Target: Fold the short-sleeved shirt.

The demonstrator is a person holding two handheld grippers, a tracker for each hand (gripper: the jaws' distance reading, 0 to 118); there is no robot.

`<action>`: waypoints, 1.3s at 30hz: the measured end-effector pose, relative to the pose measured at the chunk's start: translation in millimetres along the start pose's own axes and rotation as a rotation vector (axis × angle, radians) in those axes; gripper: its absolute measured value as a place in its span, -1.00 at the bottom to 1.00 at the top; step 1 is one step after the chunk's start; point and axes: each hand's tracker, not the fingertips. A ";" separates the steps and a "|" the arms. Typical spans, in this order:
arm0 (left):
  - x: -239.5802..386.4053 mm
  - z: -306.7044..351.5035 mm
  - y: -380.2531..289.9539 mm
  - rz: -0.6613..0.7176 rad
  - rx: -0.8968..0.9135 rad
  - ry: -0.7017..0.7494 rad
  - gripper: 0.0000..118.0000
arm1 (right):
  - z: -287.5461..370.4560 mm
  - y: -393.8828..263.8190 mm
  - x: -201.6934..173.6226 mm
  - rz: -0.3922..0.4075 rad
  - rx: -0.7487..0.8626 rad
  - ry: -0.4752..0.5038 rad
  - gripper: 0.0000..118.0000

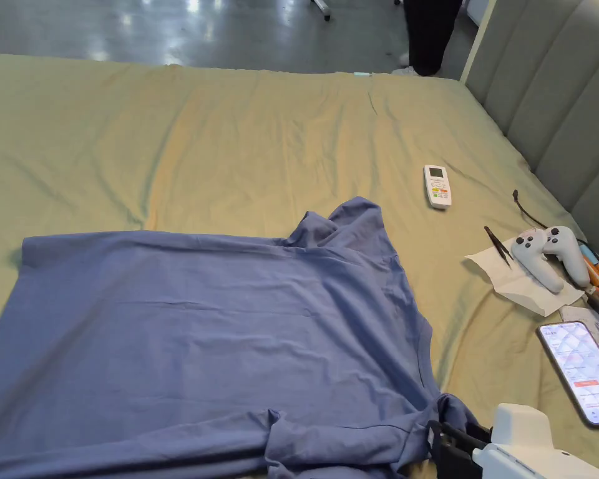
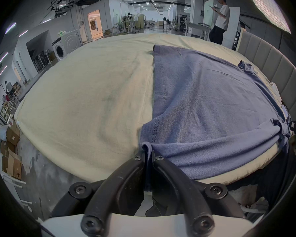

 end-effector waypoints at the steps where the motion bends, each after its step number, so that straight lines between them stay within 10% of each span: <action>1: 0.9 1.0 0.2 0.003 0.000 0.000 -0.88 | 6.6 1.7 -4.4 0.032 0.014 -0.008 -0.14; 7: -3.4 -0.6 0.7 0.007 -0.008 -0.007 -0.88 | 22.6 2.7 -2.7 0.218 0.150 -0.040 -0.14; 16: -6.4 -8.1 -1.9 0.018 -0.007 -0.009 -0.88 | -24.0 16.9 26.9 0.060 0.039 0.155 -0.16; 20: -2.2 -4.3 1.6 0.020 -0.014 -0.014 -0.88 | -21.8 16.1 31.0 0.046 0.032 0.154 -0.88; 39: -16.6 64.3 28.8 0.033 0.283 -0.089 -0.88 | 6.8 39.0 40.3 -0.119 0.204 0.216 -0.95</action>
